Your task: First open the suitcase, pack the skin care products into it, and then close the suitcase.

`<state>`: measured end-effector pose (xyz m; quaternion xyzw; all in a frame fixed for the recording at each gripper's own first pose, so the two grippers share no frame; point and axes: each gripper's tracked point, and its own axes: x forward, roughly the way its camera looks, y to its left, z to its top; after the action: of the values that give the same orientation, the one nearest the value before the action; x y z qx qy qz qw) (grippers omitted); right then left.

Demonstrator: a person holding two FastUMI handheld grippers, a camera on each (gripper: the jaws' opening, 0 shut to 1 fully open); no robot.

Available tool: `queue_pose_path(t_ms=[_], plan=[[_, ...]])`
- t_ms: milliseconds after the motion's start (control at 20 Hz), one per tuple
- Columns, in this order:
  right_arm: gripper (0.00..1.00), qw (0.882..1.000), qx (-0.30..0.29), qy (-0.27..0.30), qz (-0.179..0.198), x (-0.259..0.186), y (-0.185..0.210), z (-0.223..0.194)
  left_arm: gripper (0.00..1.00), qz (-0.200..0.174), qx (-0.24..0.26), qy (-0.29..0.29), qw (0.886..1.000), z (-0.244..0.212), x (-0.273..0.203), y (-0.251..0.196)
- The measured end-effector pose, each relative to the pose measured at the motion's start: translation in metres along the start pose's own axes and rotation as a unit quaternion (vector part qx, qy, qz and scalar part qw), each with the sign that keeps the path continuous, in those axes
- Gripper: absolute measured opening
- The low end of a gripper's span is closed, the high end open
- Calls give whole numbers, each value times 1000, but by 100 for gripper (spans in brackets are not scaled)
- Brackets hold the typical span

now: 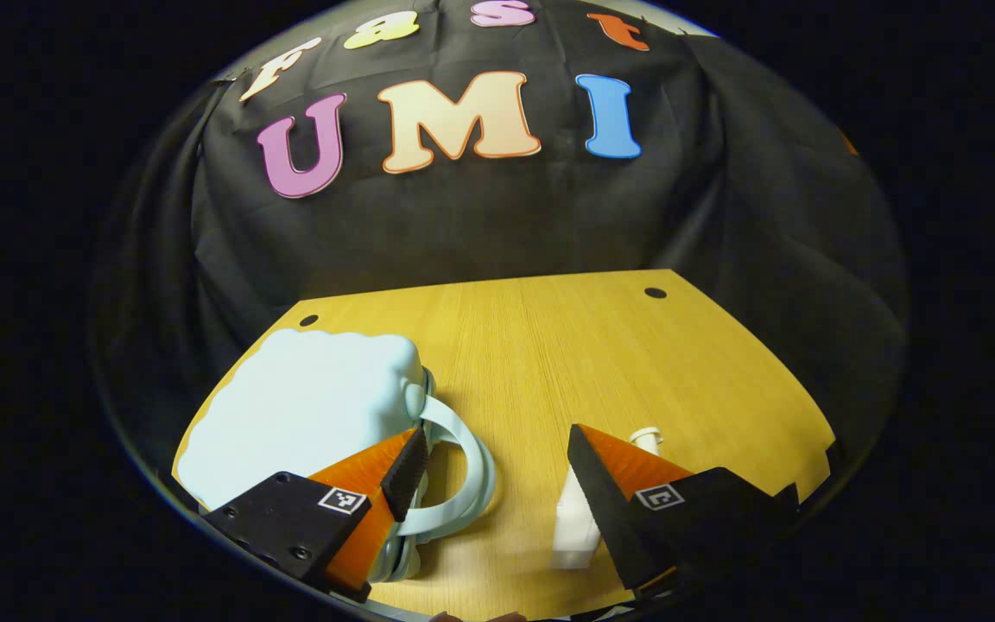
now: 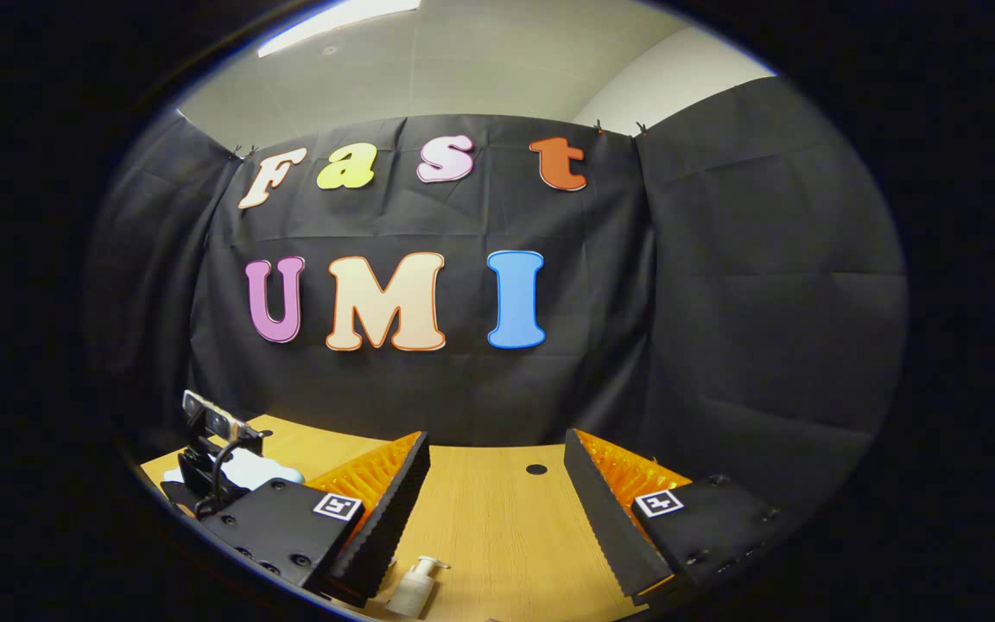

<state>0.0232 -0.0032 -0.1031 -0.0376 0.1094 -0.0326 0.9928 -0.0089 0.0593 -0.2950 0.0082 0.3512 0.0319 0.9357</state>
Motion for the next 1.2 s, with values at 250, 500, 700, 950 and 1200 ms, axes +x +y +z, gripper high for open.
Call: queue_pose_path(t_ms=[250,500,700,950,1200], plan=[[99,999,-13,19,-26,-2,-9,-11,96,-14,-1,75,997,-35,39,2],[99,998,-37,28,-42,-1,-9,-19,94,-41,-12,132,990,-59,60,-4],[100,997,-52,32,-41,3,-2,-23,81,-43,-7,143,989,-62,62,-3],[100,998,-55,31,-29,9,9,-27,26,-26,-12,155,987,-59,60,14],[100,998,-45,31,-15,15,19,-31,5,-44,1,168,985,-47,51,14]])
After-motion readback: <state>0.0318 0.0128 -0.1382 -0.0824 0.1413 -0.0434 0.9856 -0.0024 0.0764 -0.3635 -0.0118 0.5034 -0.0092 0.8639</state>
